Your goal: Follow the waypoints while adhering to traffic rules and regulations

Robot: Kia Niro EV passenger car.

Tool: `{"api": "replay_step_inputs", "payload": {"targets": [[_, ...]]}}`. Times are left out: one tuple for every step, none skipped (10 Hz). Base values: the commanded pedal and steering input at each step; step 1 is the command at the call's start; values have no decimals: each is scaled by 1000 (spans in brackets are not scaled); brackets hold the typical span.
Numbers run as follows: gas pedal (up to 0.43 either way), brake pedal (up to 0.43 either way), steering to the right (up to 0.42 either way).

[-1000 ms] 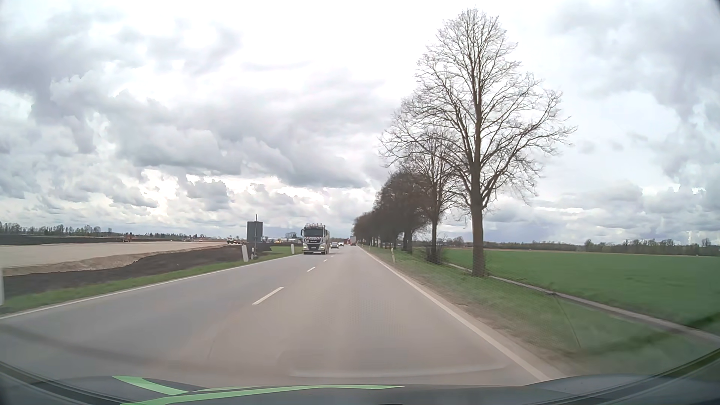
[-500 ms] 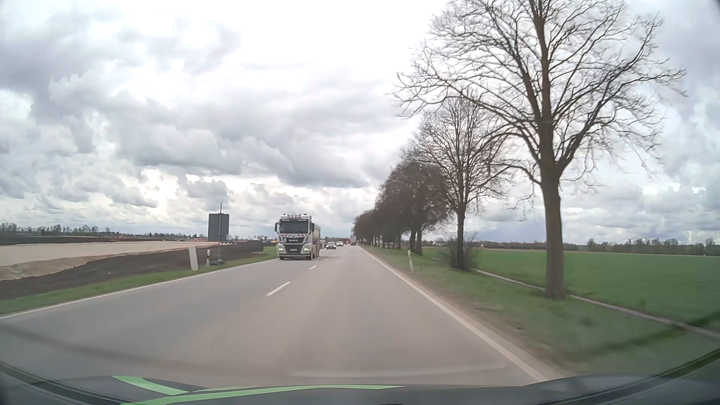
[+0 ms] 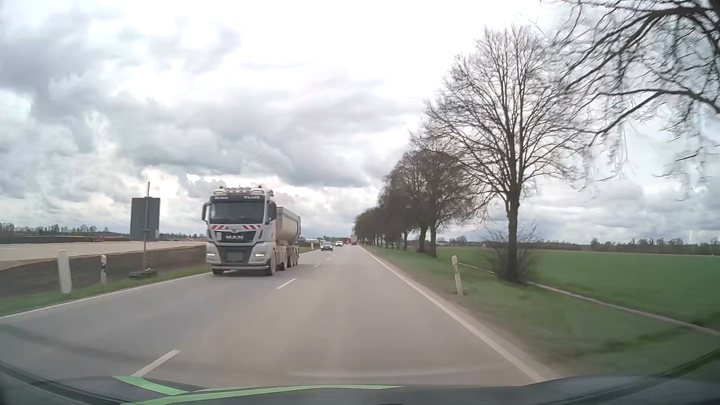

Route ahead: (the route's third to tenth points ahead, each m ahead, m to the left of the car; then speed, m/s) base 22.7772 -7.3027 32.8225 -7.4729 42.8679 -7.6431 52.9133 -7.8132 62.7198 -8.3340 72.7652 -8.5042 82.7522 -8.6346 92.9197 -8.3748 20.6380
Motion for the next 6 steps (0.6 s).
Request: {"api": "replay_step_inputs", "payload": {"targets": [[248, 0, 0], [248, 0, 0], [248, 0, 0], [248, 0, 0], [248, 0, 0], [248, 0, 0]]}}
